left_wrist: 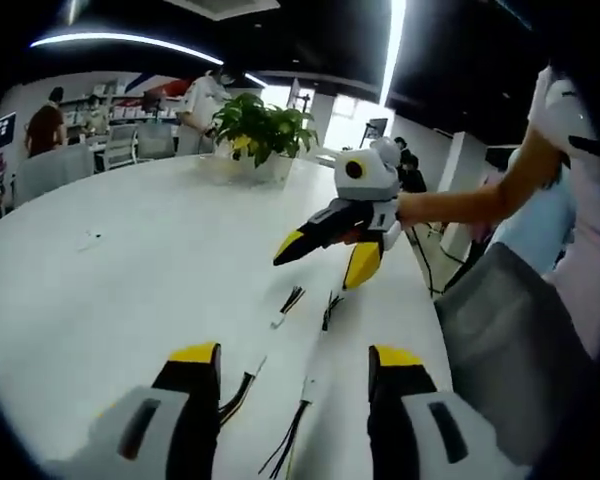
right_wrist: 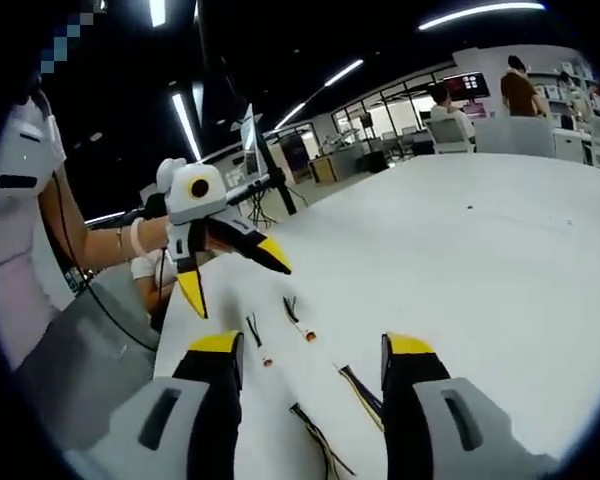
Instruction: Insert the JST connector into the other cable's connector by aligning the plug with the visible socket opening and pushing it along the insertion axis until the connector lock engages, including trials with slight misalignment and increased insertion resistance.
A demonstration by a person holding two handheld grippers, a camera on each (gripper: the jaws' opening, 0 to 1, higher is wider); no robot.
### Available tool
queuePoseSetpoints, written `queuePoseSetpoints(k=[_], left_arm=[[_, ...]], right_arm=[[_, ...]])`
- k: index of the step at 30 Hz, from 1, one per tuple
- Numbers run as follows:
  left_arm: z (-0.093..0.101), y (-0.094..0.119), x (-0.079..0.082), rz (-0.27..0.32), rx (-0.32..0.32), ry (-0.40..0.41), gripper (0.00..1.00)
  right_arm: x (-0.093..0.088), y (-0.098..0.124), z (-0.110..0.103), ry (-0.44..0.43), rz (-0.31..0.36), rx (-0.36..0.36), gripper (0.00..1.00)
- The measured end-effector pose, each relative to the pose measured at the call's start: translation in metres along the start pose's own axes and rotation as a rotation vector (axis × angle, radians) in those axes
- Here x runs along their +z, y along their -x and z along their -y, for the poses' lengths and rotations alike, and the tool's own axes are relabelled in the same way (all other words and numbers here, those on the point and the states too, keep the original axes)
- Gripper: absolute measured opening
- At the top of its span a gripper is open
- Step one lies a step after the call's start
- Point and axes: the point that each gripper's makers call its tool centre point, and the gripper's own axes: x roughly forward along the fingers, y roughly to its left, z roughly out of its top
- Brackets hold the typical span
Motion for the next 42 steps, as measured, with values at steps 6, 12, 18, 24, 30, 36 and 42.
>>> queuePoseSetpoints(k=[6, 12, 18, 24, 30, 36, 42], left_arm=[[-0.005, -0.006, -0.005, -0.018, 0.004, -0.008, 0.52], [-0.010, -0.009, -0.006, 0.003, -0.001, 0.032, 0.45], [-0.014, -0.012, -0.009, 0.002, -0.007, 0.034, 0.38], [-0.019, -0.014, -0.014, -0.002, -0.008, 0.029, 0.36], [-0.021, -0.018, -0.016, 0.005, -0.014, 0.016, 0.31], [-0.027, -0.022, -0.021, 0.007, -0.007, 0.042, 0.26], [-0.029, -0.025, -0.028, -0.011, 0.001, -0.005, 0.24]], right_arm=[[-0.006, -0.003, 0.002, 0.040, -0.019, 0.008, 0.45], [-0.001, -0.003, 0.007, 0.033, 0.011, 0.005, 0.36], [-0.010, -0.008, 0.005, 0.077, -0.028, 0.023, 0.32], [-0.016, -0.010, 0.015, 0.160, -0.048, 0.010, 0.20], [-0.021, -0.013, 0.021, 0.184, -0.076, 0.020, 0.20], [-0.030, -0.015, 0.026, 0.231, -0.117, 0.018, 0.22], [-0.034, -0.016, 0.030, 0.246, -0.135, 0.023, 0.21]])
